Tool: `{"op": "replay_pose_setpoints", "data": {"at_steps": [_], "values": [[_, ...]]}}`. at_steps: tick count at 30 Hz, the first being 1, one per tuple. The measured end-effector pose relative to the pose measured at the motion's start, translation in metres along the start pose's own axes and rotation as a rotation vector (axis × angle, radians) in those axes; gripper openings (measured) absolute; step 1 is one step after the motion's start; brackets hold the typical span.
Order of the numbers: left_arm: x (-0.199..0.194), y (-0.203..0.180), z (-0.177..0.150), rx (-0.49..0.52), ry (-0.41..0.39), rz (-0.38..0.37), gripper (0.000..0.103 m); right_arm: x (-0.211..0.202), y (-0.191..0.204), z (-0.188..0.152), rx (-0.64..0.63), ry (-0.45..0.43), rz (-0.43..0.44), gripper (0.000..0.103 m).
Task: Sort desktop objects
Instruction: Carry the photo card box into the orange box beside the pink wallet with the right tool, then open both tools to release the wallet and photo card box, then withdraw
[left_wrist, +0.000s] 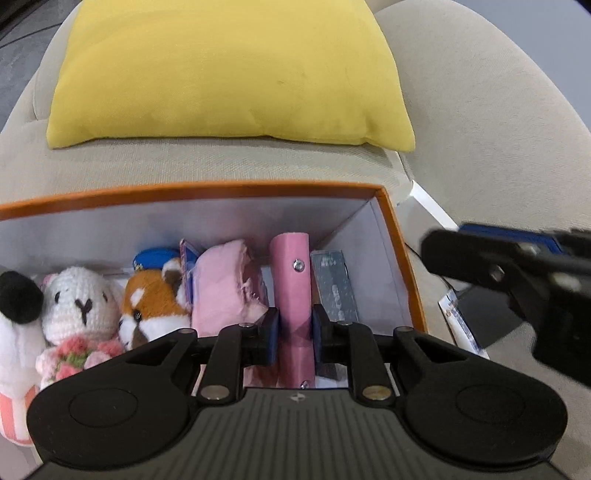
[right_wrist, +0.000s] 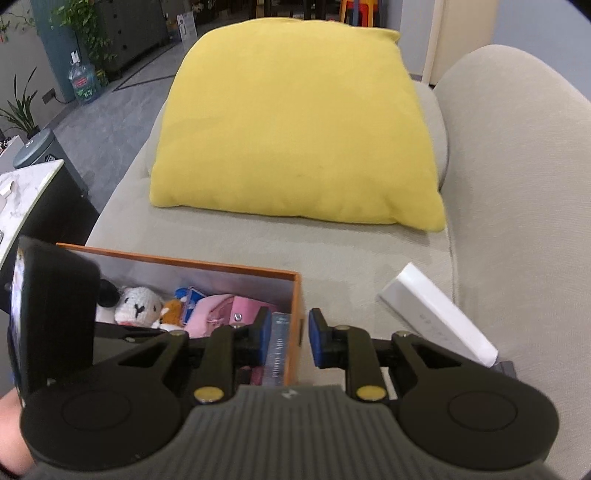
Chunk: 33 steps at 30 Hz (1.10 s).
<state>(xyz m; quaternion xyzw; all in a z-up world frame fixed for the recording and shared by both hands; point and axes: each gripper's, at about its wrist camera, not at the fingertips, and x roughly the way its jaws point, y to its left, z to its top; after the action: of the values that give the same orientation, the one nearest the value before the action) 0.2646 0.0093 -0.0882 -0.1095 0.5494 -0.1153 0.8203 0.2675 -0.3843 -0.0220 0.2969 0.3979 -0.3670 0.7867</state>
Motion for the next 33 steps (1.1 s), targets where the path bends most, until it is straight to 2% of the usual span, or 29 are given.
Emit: {"op": "replay_pose_setpoints", "data": {"at_steps": [5,8,11,15,20,26,29,33], "values": [[0.007,-0.010,0.007,-0.002,0.013,0.019,0.022,-0.001,-0.019,-0.010,0.024,-0.001,0.025,0.023],[-0.001,-0.001,0.003,-0.004,0.016,0.013,0.023,-0.004,-0.028,-0.015,0.037,-0.010,0.048,0.024],[-0.015,-0.007,0.000,0.033,-0.027,0.007,0.029,-0.011,-0.034,-0.020,0.039,-0.034,0.078,0.024],[-0.054,-0.008,-0.008,0.088,-0.105,-0.016,0.030,-0.021,-0.035,-0.029,0.011,-0.071,0.126,0.025],[-0.090,-0.001,-0.033,0.192,-0.150,-0.021,0.030,-0.029,-0.015,-0.044,-0.151,-0.075,0.176,0.025],[-0.079,0.007,-0.070,0.287,-0.138,0.013,0.029,-0.016,0.030,-0.065,-0.418,-0.024,0.214,0.023],[-0.069,0.016,-0.078,0.278,-0.142,0.016,0.029,-0.001,0.049,-0.074,-0.537,0.016,0.176,0.022],[-0.059,0.025,-0.076,0.253,-0.147,-0.006,0.029,0.020,0.056,-0.078,-0.603,0.065,0.110,0.018]]}}
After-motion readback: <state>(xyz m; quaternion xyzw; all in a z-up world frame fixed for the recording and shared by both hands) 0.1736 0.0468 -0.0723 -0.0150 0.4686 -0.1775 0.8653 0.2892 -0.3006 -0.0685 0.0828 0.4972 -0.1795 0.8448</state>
